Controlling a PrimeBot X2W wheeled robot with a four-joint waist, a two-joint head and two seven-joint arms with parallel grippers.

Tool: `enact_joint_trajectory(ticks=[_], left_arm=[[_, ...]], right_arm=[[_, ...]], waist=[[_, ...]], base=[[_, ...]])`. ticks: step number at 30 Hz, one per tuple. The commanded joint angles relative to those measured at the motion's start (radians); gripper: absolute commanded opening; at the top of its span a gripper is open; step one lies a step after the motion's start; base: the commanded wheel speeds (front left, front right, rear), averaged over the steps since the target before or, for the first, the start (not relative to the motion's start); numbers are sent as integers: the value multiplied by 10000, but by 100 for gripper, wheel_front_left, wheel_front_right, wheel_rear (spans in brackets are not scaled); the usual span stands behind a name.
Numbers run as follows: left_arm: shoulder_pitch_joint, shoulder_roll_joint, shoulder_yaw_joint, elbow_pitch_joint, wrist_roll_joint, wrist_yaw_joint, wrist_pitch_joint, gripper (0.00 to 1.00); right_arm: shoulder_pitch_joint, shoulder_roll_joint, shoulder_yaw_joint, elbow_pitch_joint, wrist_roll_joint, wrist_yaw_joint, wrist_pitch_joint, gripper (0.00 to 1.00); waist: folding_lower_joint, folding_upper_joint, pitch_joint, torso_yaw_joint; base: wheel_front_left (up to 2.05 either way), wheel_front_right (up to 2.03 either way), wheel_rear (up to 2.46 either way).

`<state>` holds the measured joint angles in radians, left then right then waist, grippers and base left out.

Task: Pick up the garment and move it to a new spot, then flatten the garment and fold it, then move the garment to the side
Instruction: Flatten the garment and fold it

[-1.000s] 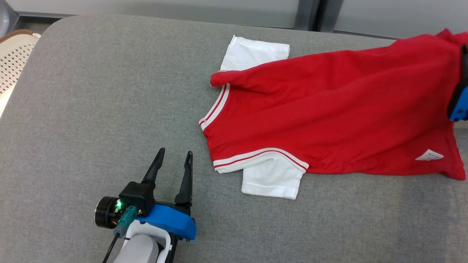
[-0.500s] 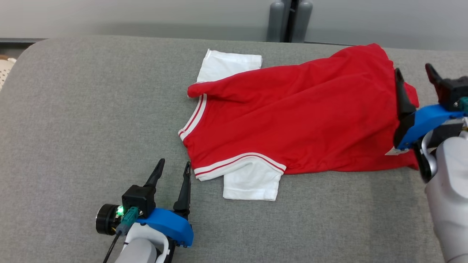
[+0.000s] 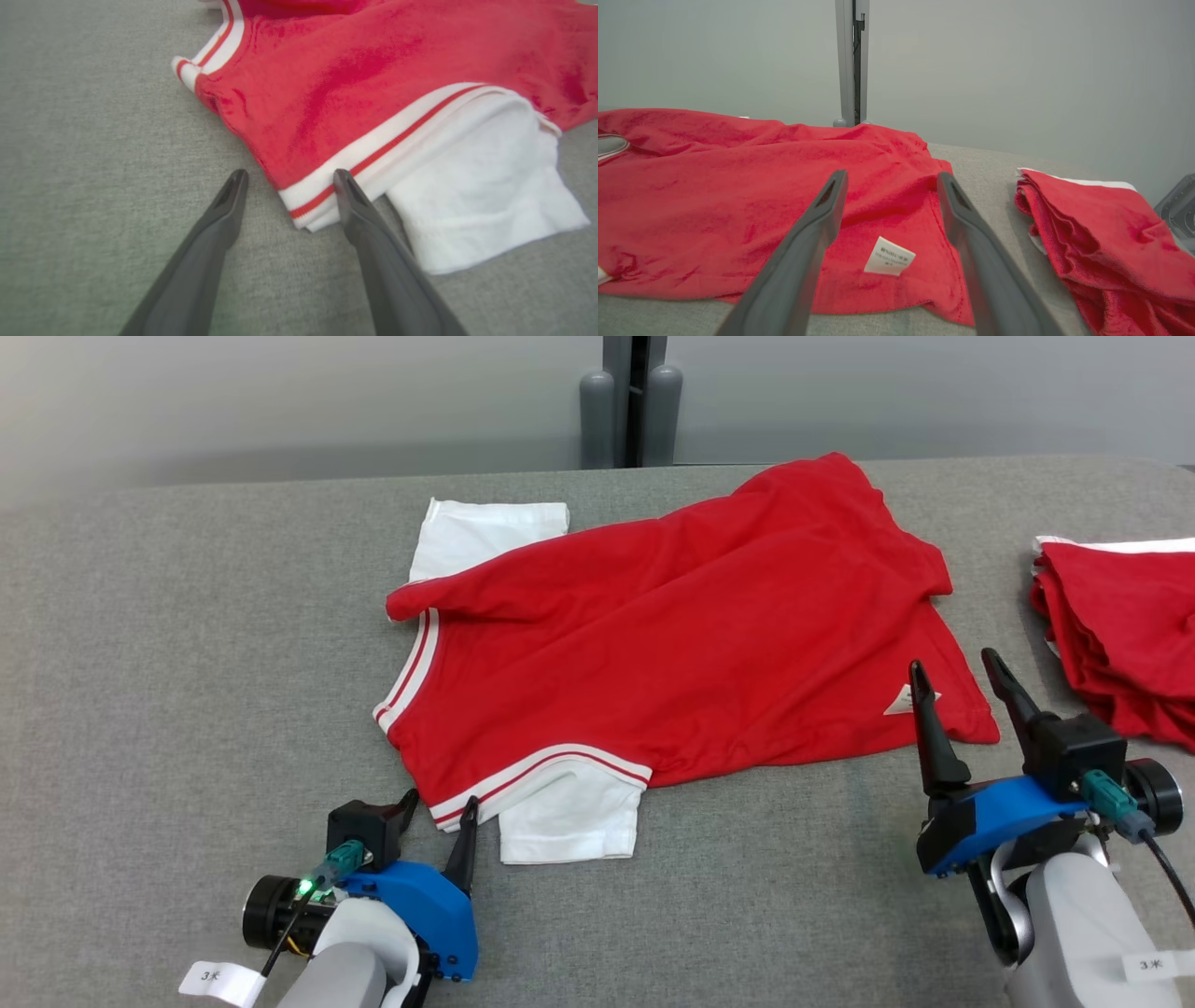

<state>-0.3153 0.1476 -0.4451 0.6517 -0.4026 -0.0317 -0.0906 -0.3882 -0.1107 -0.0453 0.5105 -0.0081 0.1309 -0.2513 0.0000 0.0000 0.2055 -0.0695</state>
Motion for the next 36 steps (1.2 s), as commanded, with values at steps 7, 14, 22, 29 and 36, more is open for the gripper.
enact_joint_trajectory(ticks=[7,14,22,29,36], left_arm=[[-314,-37,-135,58,96,-39,-448,0],[228,238,-10,-1407,540,459,-1600,0],[1318,996,-181,-4259,1058,949,-1277,0],[1438,1134,-104,-5344,713,1085,-339,0],[355,1202,419,-3239,277,883,-410,0]], right_arm=[[1039,325,-199,-1113,82,-3,269,100],[1758,525,-575,-1486,21,-3,348,100],[2141,598,-709,-1316,119,-3,328,100],[1935,601,-553,-1154,382,-3,268,100],[1589,597,-605,-1125,497,-3,133,100]], waist=[[0,0,-202,-178],[0,0,-493,150],[0,0,-645,309],[0,0,-465,-22],[0,0,-107,-437]], base=[[0,0,0],[0,0,0],[0,0,0],[0,0,0],[0,0,0]])
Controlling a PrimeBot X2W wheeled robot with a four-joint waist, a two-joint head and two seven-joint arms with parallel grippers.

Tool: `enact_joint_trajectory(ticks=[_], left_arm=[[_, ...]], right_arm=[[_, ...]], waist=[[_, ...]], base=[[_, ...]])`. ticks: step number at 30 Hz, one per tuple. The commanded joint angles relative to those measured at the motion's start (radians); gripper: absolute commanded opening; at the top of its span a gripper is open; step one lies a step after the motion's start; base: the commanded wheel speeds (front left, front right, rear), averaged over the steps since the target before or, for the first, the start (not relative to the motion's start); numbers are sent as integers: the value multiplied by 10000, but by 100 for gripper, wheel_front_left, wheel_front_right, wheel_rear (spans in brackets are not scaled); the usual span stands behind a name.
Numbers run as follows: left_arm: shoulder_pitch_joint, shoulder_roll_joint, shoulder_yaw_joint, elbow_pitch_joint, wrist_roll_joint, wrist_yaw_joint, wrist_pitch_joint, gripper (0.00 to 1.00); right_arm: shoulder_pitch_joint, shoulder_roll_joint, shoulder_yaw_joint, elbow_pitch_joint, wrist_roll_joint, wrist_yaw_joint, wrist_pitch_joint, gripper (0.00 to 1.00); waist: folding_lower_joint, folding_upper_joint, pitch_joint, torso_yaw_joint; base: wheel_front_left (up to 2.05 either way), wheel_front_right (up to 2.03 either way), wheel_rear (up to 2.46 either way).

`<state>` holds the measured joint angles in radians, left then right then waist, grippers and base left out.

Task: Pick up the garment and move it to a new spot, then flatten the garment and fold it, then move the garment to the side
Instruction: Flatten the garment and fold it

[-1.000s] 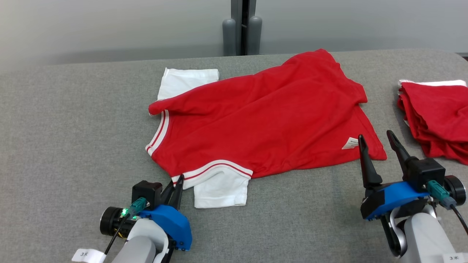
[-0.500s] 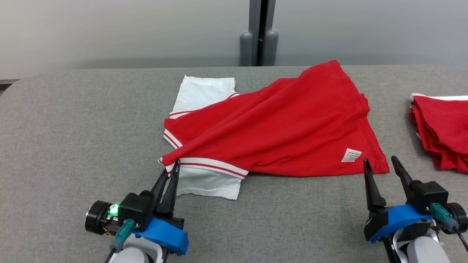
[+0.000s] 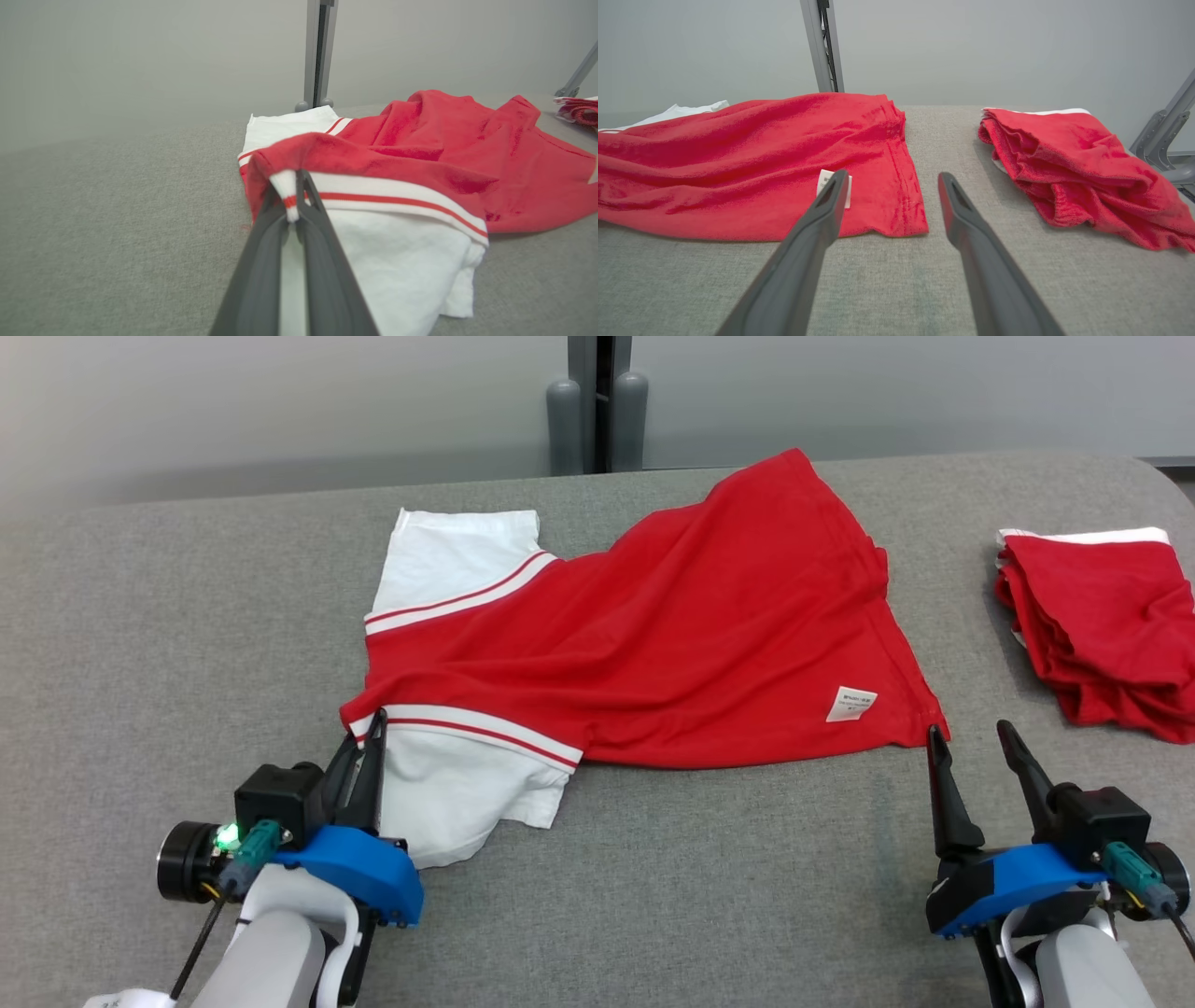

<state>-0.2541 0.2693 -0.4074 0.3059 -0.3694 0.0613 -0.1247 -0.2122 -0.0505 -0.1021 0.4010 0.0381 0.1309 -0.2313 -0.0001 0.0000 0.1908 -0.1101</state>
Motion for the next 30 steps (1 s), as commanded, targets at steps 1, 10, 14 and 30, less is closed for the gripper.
enact_joint_trajectory(ticks=[1,10,14,30], left_arm=[[-457,-88,112,588,-135,-96,-177,0],[-1668,-469,380,3056,-273,-358,-1194,100],[-1707,-553,498,3173,-144,-476,-1377,100],[1116,-1253,1041,760,388,-681,-1415,100]], right_arm=[[-186,-1,-52,-41,30,-3,-89,100],[-222,-2,-141,-20,118,-3,-270,100],[-76,0,-160,-34,82,-3,-320,100],[833,-4,591,-218,331,-3,-344,100]], waist=[[1,0,92,-75],[1,0,276,-225],[1,0,116,-32],[1,0,-1215,719]], base=[[0,0,0],[0,0,0],[0,0,0],[0,0,0]])
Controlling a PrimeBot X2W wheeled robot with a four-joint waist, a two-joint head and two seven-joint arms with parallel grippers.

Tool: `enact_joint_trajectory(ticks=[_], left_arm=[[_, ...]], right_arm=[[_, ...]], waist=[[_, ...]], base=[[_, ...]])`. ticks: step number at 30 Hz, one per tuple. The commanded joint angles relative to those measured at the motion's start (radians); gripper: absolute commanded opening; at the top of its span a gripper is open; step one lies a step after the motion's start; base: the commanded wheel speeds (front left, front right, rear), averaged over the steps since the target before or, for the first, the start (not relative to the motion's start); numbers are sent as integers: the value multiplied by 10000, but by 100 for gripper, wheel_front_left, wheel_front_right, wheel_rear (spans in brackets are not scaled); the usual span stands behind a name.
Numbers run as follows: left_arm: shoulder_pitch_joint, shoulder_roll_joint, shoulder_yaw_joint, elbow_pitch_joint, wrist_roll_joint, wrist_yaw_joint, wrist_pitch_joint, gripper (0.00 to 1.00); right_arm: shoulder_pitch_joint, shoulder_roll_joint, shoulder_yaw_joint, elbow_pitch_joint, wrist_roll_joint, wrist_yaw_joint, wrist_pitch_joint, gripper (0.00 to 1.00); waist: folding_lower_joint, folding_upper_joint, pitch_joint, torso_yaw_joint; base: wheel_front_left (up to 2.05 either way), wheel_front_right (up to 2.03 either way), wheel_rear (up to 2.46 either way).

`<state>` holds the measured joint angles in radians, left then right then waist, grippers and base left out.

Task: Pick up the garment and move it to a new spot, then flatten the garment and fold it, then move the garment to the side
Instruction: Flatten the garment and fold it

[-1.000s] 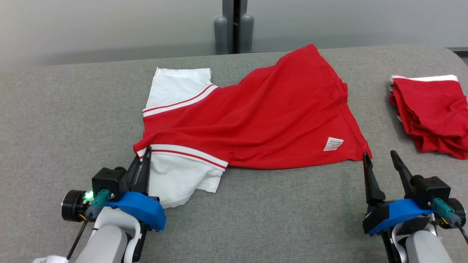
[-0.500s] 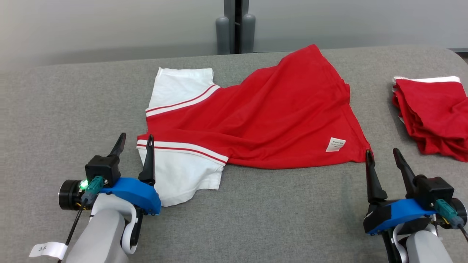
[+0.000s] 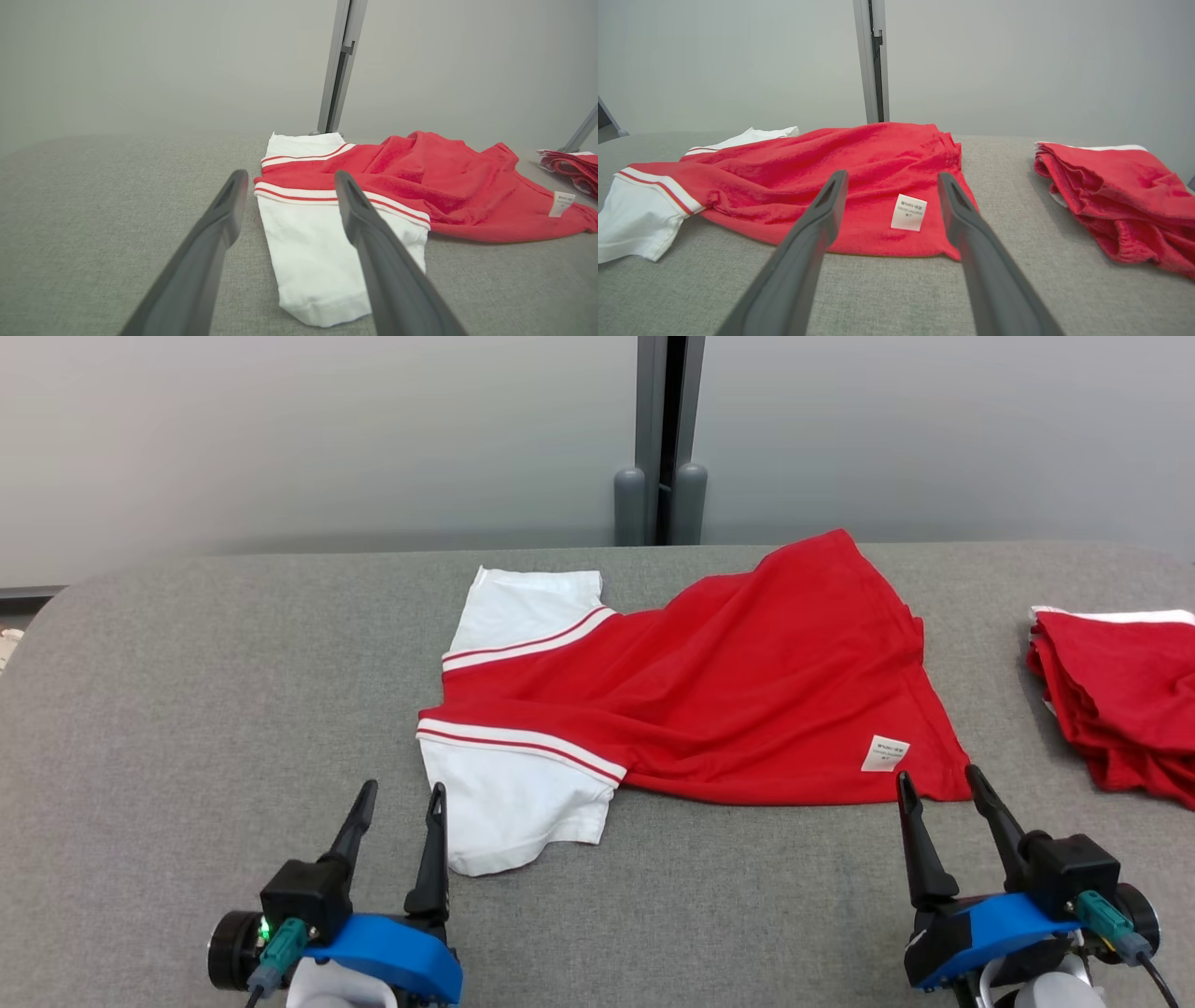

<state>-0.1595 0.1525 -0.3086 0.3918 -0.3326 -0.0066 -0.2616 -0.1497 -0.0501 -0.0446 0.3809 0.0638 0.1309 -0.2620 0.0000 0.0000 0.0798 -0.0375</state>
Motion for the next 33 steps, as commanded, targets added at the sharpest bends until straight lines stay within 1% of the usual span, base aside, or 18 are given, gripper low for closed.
enact_joint_trajectory(ticks=[1,6,12,28,33], left_arm=[[360,-143,92,-174,37,9,-46,100],[988,-338,228,-377,196,57,-47,100],[1332,-474,485,-536,228,114,-48,100],[1544,-616,664,-363,337,-9,-48,100],[1322,-600,512,156,296,-141,141,100]], right_arm=[[277,-6,29,-5,104,-3,-36,100],[539,-8,270,61,223,-3,-37,100],[590,-8,430,137,260,-3,-36,100],[606,-6,552,255,468,-3,-37,100],[579,-6,600,280,458,-3,-37,100]], waist=[[0,0,-175,9],[0,0,-410,17],[0,0,-529,-16],[0,0,-576,56],[0,0,-473,20]], base=[[0,0,0],[0,0,0],[0,0,0],[0,0,0],[0,0,0]])
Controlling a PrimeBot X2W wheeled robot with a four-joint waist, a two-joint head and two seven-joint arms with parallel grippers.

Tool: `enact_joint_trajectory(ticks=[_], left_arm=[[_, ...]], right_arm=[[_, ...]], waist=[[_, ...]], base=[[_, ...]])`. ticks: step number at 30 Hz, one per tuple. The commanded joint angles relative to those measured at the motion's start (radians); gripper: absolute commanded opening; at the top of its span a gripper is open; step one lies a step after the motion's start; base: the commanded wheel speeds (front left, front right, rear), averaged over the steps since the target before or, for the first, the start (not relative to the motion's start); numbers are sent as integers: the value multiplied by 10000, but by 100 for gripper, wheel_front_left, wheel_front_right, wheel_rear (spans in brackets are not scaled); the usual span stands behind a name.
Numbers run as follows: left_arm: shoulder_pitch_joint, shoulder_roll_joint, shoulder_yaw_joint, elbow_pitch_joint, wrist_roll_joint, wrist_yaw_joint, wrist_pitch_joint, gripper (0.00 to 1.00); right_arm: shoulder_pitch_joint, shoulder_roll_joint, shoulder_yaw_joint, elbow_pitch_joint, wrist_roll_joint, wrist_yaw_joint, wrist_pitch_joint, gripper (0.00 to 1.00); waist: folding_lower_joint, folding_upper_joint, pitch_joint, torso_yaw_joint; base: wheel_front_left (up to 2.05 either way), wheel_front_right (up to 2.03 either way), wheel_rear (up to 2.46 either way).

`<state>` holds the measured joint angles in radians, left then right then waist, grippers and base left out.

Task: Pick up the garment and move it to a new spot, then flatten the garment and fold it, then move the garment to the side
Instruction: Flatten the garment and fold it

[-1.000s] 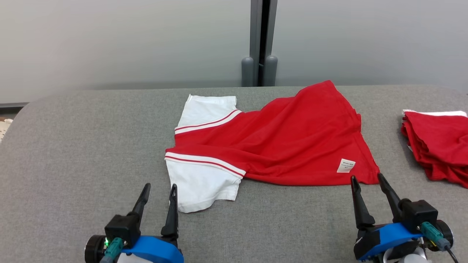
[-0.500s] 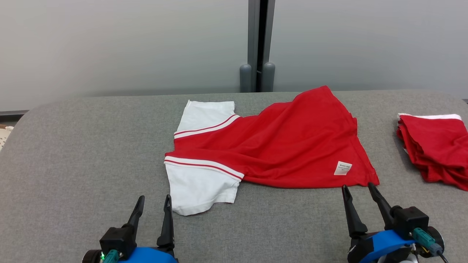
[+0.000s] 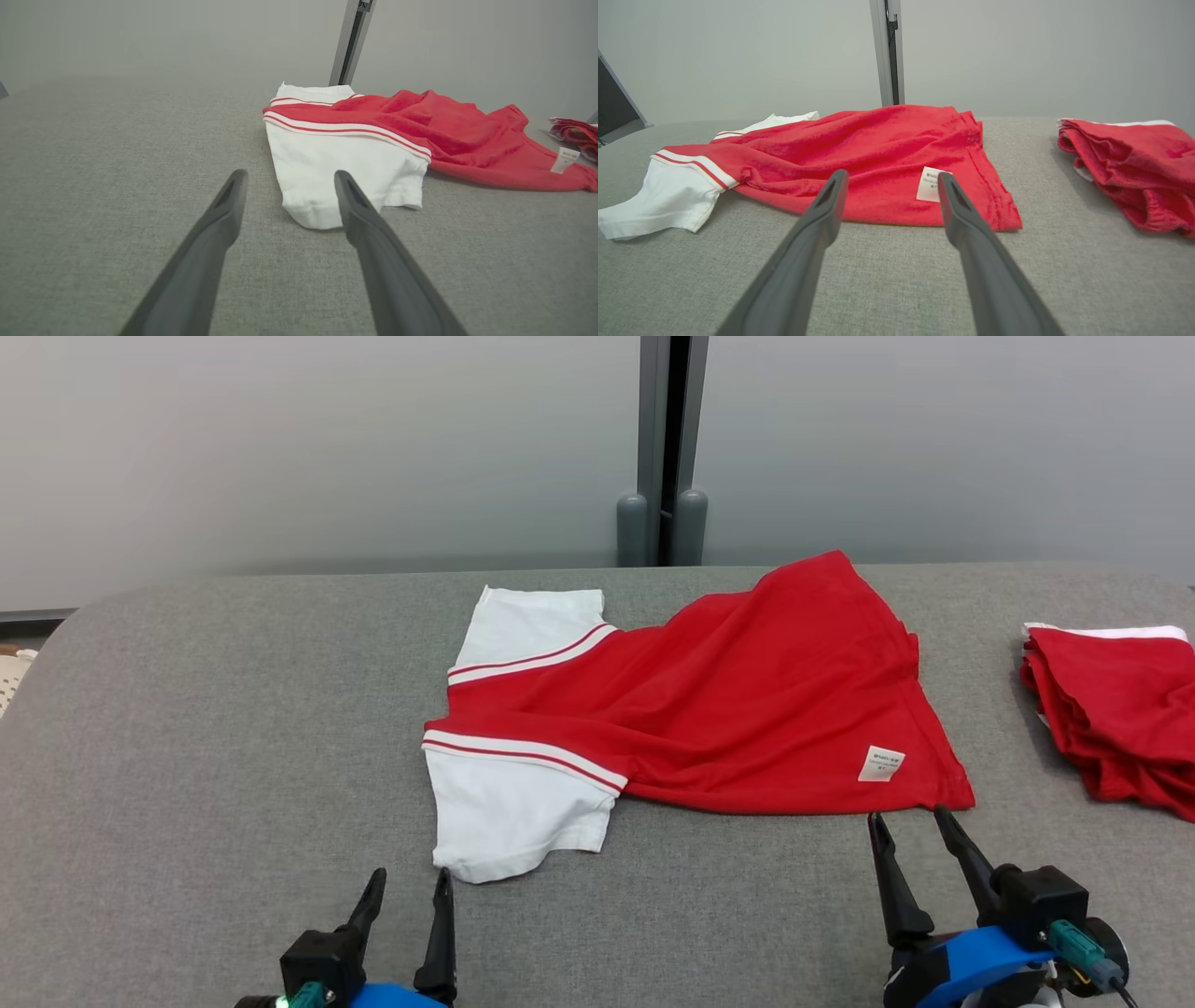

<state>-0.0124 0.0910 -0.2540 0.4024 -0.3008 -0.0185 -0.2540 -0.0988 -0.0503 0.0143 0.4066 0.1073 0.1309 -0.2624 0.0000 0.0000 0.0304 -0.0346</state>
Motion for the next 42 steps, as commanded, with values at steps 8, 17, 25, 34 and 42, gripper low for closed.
enact_joint_trajectory(ticks=[8,17,25,34,42], left_arm=[[-1136,65,26,1520,-298,-63,1115,100],[-1981,-48,-17,2683,-728,-439,1121,100],[-2590,-179,-463,3301,-777,-757,810,100],[-3061,-253,-660,3796,-858,-822,356,0],[-2669,-129,-621,3113,-816,-638,52,0]], right_arm=[[-225,-5,110,127,-91,-3,-34,100],[-403,-4,59,257,-249,-3,-34,100],[-515,-4,-119,444,-407,-3,-34,100],[-1061,-10,-733,1044,-726,-3,6,100],[-2178,-15,-2533,2368,-1368,-3,756,100]], waist=[[0,0,481,-237],[0,0,840,-482],[0,0,966,-466],[0,0,1113,-389],[0,0,1270,-72]], base=[[0,0,0],[0,0,0],[0,0,0],[0,0,0],[0,0,0]])
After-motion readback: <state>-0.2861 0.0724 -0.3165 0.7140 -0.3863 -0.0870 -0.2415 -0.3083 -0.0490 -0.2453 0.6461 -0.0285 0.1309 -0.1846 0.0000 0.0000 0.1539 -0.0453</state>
